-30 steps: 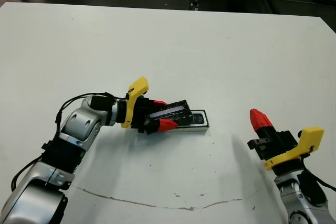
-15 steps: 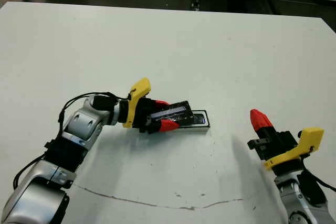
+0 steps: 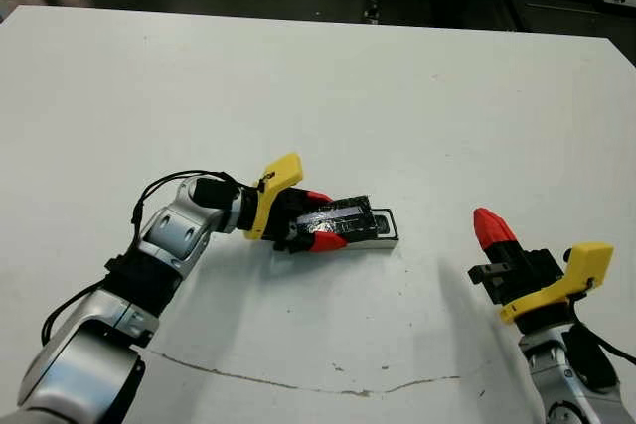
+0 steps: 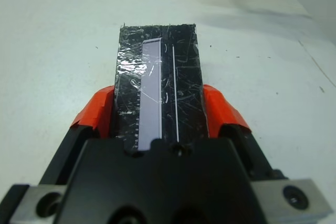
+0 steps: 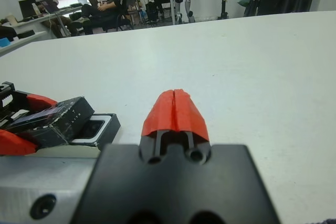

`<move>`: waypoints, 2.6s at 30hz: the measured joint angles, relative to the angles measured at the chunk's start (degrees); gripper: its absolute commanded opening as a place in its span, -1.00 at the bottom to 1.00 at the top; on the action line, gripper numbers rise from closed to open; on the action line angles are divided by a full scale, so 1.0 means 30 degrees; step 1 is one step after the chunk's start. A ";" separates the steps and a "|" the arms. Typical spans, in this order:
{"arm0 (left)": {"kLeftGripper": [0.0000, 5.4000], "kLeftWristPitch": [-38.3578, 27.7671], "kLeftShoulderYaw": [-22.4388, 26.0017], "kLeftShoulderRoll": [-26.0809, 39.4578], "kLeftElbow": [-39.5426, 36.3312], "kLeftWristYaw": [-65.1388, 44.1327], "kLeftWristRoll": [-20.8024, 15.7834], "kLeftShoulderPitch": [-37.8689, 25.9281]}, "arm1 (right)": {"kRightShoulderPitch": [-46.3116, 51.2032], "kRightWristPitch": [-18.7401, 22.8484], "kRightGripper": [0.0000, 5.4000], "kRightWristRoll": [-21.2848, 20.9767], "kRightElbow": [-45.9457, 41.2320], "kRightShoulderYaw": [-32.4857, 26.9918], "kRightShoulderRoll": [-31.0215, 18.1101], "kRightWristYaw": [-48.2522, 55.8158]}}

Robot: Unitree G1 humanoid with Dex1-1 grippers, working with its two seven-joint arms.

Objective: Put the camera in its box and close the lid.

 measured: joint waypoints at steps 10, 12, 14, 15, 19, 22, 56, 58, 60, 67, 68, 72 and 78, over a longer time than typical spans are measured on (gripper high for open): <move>0.17 0.0634 -0.0052 -0.0401 -0.0017 -0.0028 0.0014 -0.0239 | -0.0002 -0.0017 -1.00 -0.0006 0.0078 0.0067 -0.0001 0.0019; 0.17 0.0611 -0.0054 -0.0563 0.0136 -0.0027 0.0070 -0.0304 | -0.0002 -0.0018 -1.00 -0.0005 0.0079 0.0069 -0.0001 0.0028; 0.17 0.0513 -0.0062 -0.0794 0.0435 -0.0027 0.0165 -0.0426 | -0.0002 -0.0017 -1.00 -0.0004 0.0078 0.0071 -0.0001 0.0025; 0.17 0.0417 -0.0072 -0.0923 0.0662 -0.0028 0.0195 -0.0510 | 0.0000 -0.0017 -1.00 -0.0008 0.0077 0.0071 -0.0001 0.0022; 0.17 -0.0013 -0.0108 -0.1643 0.1760 -0.0028 0.0457 -0.0943 | 0.0011 -0.0015 -1.00 -0.0006 0.0072 0.0074 0.0000 -0.0008; 0.17 -0.0209 -0.0123 -0.2184 0.2604 -0.0028 0.0597 -0.1267 | 0.0020 -0.0015 -1.00 -0.0008 0.0071 0.0078 -0.0005 -0.0005; 0.31 -0.2603 -0.1377 -0.3255 0.4739 0.0573 0.3582 -0.2260 | 0.0022 -0.0003 -1.00 0.0059 0.0048 0.0084 -0.0018 0.0030; 0.40 -0.2839 -0.1728 -0.3061 0.3921 0.1166 0.4130 -0.2048 | 0.0019 -0.0004 -1.00 0.0045 0.0045 0.0092 -0.0024 0.0033; 0.50 -0.3031 -0.1980 -0.2949 0.3444 0.1606 0.4488 -0.1975 | 0.0018 -0.0004 -1.00 0.0048 0.0046 0.0093 -0.0024 0.0033; 0.82 -0.2273 -0.2145 -0.2901 0.3063 0.2024 0.4756 -0.2234 | 0.0014 -0.0005 -1.00 0.0051 0.0042 0.0096 -0.0026 0.0041; 0.85 -0.2163 -0.2147 -0.2901 0.3060 0.2080 0.4757 -0.2268 | 0.0014 -0.0006 -1.00 0.0052 0.0045 0.0096 -0.0026 0.0053; 1.00 -0.1321 -0.2154 -0.2915 0.3064 0.2134 0.4756 -0.2506 | 0.0013 -0.0014 -1.00 0.0052 0.0070 0.0095 -0.0028 0.0175; 1.00 -0.0993 -0.2154 -0.2861 0.2764 0.2252 0.4751 -0.2408 | 0.0023 -0.0013 -1.00 0.0047 0.0070 0.0099 -0.0031 0.0189</move>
